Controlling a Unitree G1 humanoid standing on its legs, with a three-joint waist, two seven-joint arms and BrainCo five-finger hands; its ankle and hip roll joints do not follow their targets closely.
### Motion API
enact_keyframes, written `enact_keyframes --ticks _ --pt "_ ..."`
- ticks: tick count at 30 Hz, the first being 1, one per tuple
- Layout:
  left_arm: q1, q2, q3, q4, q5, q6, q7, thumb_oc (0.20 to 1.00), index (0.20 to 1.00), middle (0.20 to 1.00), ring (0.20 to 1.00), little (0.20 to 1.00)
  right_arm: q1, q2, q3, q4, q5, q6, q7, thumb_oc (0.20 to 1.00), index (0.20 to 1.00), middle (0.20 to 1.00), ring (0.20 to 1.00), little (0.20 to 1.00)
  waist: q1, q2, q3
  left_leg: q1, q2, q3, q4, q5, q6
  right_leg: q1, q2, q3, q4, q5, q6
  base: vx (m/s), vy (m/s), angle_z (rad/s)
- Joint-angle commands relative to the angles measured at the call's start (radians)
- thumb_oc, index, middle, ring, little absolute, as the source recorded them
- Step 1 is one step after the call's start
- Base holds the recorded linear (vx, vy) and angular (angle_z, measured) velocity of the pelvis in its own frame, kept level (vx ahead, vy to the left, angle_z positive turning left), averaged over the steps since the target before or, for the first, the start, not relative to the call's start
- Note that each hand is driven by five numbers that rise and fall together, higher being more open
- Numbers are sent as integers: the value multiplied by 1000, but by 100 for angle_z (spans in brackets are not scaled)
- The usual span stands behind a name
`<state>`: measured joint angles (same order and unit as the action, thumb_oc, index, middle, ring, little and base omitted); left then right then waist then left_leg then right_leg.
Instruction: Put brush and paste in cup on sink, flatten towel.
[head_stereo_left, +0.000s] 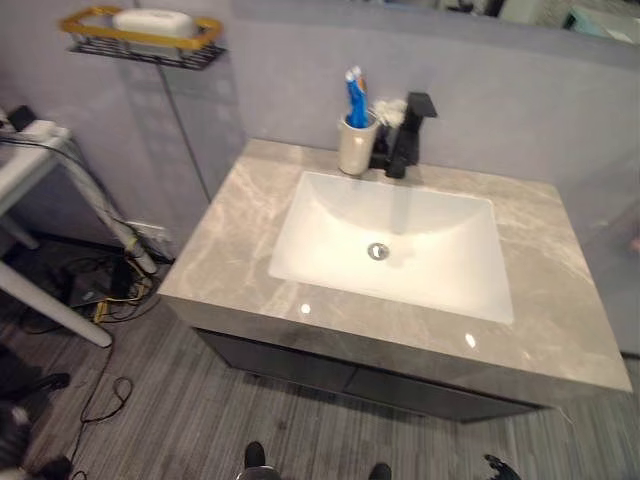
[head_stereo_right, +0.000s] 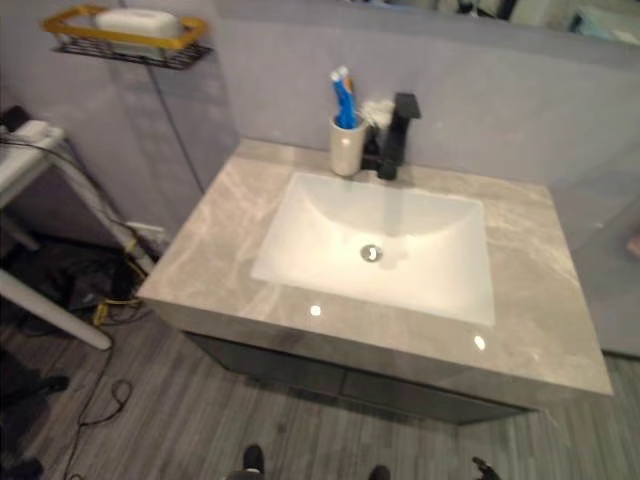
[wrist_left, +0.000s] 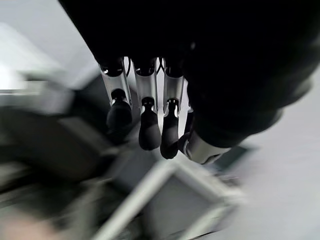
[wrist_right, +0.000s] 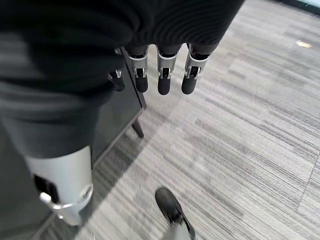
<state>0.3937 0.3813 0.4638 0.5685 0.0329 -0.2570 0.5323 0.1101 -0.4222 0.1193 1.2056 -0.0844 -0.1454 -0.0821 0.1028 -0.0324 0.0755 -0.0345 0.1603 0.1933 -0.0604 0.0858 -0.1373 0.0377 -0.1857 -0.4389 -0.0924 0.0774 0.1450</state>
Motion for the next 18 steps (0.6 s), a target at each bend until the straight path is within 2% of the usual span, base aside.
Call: enact_keyframes --ticks 1,2,3,4,5,6,7,8,9,10,11,12,13,14,15,17,18 --pt "-96 21 -102 171 -85 -10 -83 200 200 200 200 200 -52 -3 -29 -41 83 7 -16 1000 1000 1000 1000 1000 -43 -32 54 77 -120 -70 131 -194 64 -94 -51 82 77 96 43 -276 326 1" --pt "-117 29 -143 175 -74 -24 -82 200 200 200 200 200 -54 8 -24 -53 87 4 -22 1000 1000 1000 1000 1000 -52 -34 59 79 -135 -73 126 -196 77 -110 -67 94 92 118 51 -320 360 -14" --pt "-139 54 -244 162 -4 -41 -106 200 200 200 200 200 -66 13 -20 -62 108 0 -28 1000 1000 1000 1000 1000 -61 -39 68 85 -161 -84 114 -197 94 -133 -90 107 104 154 66 -245 218 -5" --pt "-161 43 -313 250 27 -21 -144 200 200 200 200 200 -101 10 -6 -56 121 -2 -24 1000 1000 1000 1000 1000 -66 -40 72 91 -175 -79 93 -192 104 -151 -107 121 107 182 76 -184 153 -1" --pt "-163 43 -314 252 27 -22 -144 200 200 200 200 200 -102 10 -7 -55 121 -2 -24 1000 1000 1000 1000 1000 -66 -43 72 88 -178 -80 91 -188 105 -154 -110 121 106 184 76 -170 122 -14" --pt "-193 31 -375 318 50 -21 -150 200 200 200 200 200 -79 21 -24 -140 150 -26 -68 1000 1000 1000 1000 1000 -84 -45 77 96 -188 -65 79 -179 111 -166 -120 142 96 215 88 -217 126 -16" --pt "-233 28 -469 367 104 -20 -182 200 200 200 200 200 -86 39 9 -129 147 -23 -42 1000 1000 1000 1000 1000 -101 -47 87 106 -194 -55 58 -174 115 -174 -134 158 74 256 102 -278 158 -24" --pt "-255 22 -522 400 119 -15 -208 200 200 200 200 200 -112 36 28 -117 142 -23 -43 1000 1000 1000 1000 1000 -107 -47 88 106 -199 -50 43 -163 121 -191 -148 165 67 273 106 -352 132 -34" --pt "-291 -29 -605 483 130 13 -254 200 200 200 200 200 -74 74 -10 -146 197 -31 -93 1000 1000 1000 1000 1000 -140 -32 97 125 -178 8 13 -145 119 -213 -166 142 65 296 117 -362 130 -54" --pt "-294 -46 -603 486 97 14 -281 200 200 200 200 200 -37 78 13 -241 168 -43 -83 1000 1000 1000 1000 1000 -152 -26 102 128 -166 37 6 -135 123 -217 -167 108 89 258 114 -300 98 -69" --pt "-294 -45 -603 486 97 14 -281 200 200 200 200 200 -36 78 13 -242 168 -42 -83 1000 1000 1000 1000 1000 -154 -28 100 125 -169 37 5 -133 124 -220 -170 109 90 258 114 -387 161 -135" --pt "-352 -83 -686 586 115 51 -392 200 200 200 200 200 -43 95 26 -153 163 -26 -63 1000 1000 1000 1000 1000 -169 -9 96 128 -151 99 -21 -109 129 -199 -152 61 167 175 95 -300 135 -148" --pt "-367 -90 -718 595 159 67 -412 200 200 200 200 200 -36 96 24 -141 155 -21 -59 1000 1000 1000 1000 1000 -174 0 86 136 -136 116 -26 -120 127 -177 -134 62 195 127 96 -419 141 -173" --pt "-383 -95 -789 605 213 72 -493 200 200 200 200 200 -28 87 23 -136 142 -13 -49 1000 1000 1000 1000 1000 -188 1 77 135 -130 147 -27 -114 130 -156 -121 62 221 98 90 -154 32 -114" --pt "-383 -95 -791 605 213 72 -496 200 200 200 200 200 -26 86 20 -137 141 -13 -48 1000 1000 1000 1000 1000 -180 3 79 140 -129 151 -27 -117 129 -156 -120 68 227 93 90 -226 -3 -121" --pt "-408 -94 -831 576 256 76 -484 200 200 200 200 200 -70 88 71 -113 94 7 -32 1000 1000 1000 1000 1000 -158 2 58 125 -118 198 -27 -103 135 -102 -100 32 251 48 75 -220 -27 -117" --pt "-434 -106 -839 584 261 79 -460 200 200 200 200 200 -69 108 1 -45 178 9 -87 1000 1000 1000 1000 1000 -155 11 44 118 -112 247 -27 -91 137 -77 -105 -7 279 29 72 -345 -85 -125"
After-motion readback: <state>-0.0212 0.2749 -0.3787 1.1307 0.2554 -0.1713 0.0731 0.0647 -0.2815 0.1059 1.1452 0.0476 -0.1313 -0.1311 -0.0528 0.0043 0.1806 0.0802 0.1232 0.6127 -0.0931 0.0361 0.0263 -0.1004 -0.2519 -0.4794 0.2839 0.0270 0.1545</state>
